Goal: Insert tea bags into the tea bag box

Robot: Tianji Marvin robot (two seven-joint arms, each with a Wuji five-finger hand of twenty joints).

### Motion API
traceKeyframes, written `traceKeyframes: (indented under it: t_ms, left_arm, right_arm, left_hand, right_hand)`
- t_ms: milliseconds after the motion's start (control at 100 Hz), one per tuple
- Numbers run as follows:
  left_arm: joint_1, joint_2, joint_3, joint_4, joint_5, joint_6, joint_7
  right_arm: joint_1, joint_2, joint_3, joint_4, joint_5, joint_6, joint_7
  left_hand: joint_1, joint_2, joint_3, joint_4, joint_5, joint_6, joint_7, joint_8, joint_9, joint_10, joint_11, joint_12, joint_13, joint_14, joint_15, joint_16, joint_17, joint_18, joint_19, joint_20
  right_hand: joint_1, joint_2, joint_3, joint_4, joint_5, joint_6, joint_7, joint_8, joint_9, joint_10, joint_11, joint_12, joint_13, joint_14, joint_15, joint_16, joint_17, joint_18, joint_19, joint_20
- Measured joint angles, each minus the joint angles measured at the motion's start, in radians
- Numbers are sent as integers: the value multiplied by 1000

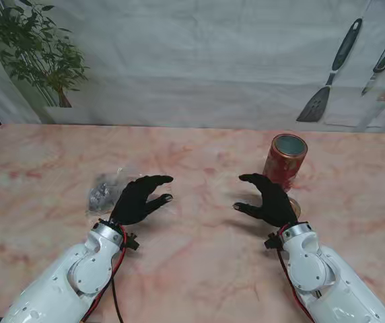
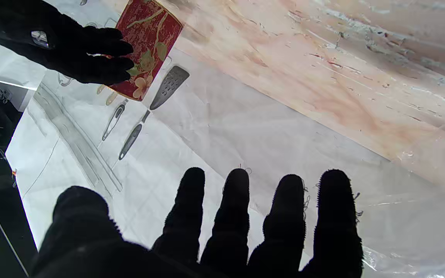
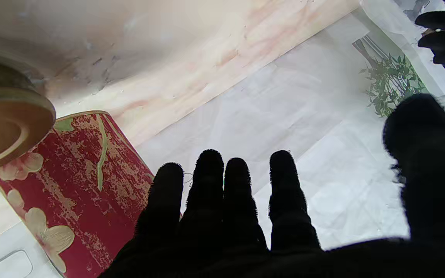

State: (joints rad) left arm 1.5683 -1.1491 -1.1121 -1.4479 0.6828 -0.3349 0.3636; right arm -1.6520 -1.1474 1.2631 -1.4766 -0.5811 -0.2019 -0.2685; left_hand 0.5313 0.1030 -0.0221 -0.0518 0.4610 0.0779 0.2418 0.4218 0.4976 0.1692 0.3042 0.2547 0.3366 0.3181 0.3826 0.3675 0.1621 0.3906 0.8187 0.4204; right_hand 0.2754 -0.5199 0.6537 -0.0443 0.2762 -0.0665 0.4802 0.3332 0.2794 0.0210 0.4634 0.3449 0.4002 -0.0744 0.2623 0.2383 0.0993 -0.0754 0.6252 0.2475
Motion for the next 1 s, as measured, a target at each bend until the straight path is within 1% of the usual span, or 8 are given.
traceKeyframes:
  t_ms: [60, 250, 380, 610, 770, 820, 1000]
  left_arm:
    - [0, 0, 0, 0, -1, 0, -1]
    - [0, 0, -1, 0, -1, 0, -3]
    - [0, 0, -1, 0, 0, 0, -1]
    - [0, 0, -1, 4, 0, -1, 0]
    - [-2, 0, -1, 10, -1, -4, 3]
    - [-2, 0, -1, 11, -1, -4, 2]
    - [-1, 0, -2, 10, -1, -2, 1]
  right_arm:
    - [0, 2, -1, -2, 0, 3, 8]
    - [2, 6, -8, -2, -1, 4, 22]
    - [7, 8, -16, -2, -11, 19, 30]
    - [12, 8, -19, 3, -14, 20, 27]
    - [12, 8, -19, 9, -30, 14, 1]
    - [12, 7, -18, 11, -30, 10, -1]
    - [23, 6, -17, 21, -23, 2, 0]
  left_hand:
    - [0, 0, 0, 0, 0, 0, 0, 0, 0, 0, 0, 0, 0, 0, 0, 0, 0, 0, 0, 0]
    - [0, 0, 0, 0, 0, 0, 0, 0, 0, 0, 0, 0, 0, 0, 0, 0, 0, 0, 0, 0]
    - [0, 0, 0, 0, 0, 0, 0, 0, 0, 0, 0, 0, 0, 0, 0, 0, 0, 0, 0, 0]
    - [0, 0, 0, 0, 0, 0, 0, 0, 0, 0, 0, 0, 0, 0, 0, 0, 0, 0, 0, 0]
    - [0, 0, 0, 0, 0, 0, 0, 0, 0, 0, 0, 0, 0, 0, 0, 0, 0, 0, 0, 0]
    - [0, 0, 0, 0, 0, 0, 0, 0, 0, 0, 0, 0, 0, 0, 0, 0, 0, 0, 0, 0]
    - [0, 0, 0, 0, 0, 0, 0, 0, 0, 0, 0, 0, 0, 0, 0, 0, 0, 0, 0, 0]
  right_hand:
    - [0, 11, -1, 0, 0, 0, -1, 0, 0, 0, 0, 0, 0, 0, 0, 0, 0, 0, -3, 0]
    - [0, 11, -1, 0, 0, 0, -11, 0, 0, 0, -1, 0, 0, 0, -8, 0, 0, 0, -20, 0]
    - [0, 11, -1, 0, 0, 0, -12, 0, 0, 0, -2, 0, 0, 0, -8, 0, 0, 0, -20, 0]
    - [0, 11, -1, 0, 1, 0, -14, 0, 0, 0, -3, 0, 0, 0, -8, 0, 0, 0, -20, 8]
    - [0, 11, -1, 0, 2, 0, -14, 0, 0, 0, -3, 0, 0, 1, -8, 0, 1, 0, -20, 8]
    - [0, 11, -1, 0, 2, 0, -14, 0, 0, 0, -3, 0, 0, 8, -8, 0, 3, 0, -20, 8]
    - [1, 11, -1, 0, 12, 0, -13, 12, 1, 0, -3, 0, 0, 10, -8, 0, 11, 0, -20, 13]
